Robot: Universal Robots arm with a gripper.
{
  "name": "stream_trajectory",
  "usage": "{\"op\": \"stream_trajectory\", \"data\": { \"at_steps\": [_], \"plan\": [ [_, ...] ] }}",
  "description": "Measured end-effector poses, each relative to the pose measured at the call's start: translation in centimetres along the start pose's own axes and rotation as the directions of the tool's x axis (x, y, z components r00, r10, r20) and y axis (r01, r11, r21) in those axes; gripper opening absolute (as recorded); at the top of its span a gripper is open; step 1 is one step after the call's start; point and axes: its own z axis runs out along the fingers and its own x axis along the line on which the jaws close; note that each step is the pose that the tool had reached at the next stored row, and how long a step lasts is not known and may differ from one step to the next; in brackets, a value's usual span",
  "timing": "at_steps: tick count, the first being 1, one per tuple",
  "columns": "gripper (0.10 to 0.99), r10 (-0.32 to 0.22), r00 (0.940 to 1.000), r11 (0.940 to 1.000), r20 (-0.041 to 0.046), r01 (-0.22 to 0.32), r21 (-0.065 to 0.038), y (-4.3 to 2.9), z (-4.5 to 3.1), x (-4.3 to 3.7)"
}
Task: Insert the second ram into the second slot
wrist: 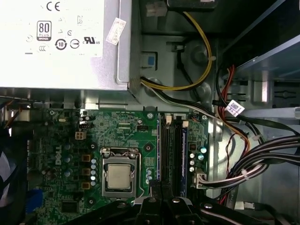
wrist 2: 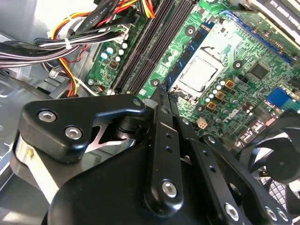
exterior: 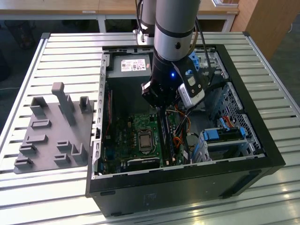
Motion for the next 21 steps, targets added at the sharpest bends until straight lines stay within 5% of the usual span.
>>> {"op": "stream_trajectory", "data": {
  "at_steps": [21],
  "plan": [
    [0.114, -0.003, 1.0000, 1.0000, -0.0005, 0.003, 0.000, -0.13, 1.67, -0.09]
  ]
}}
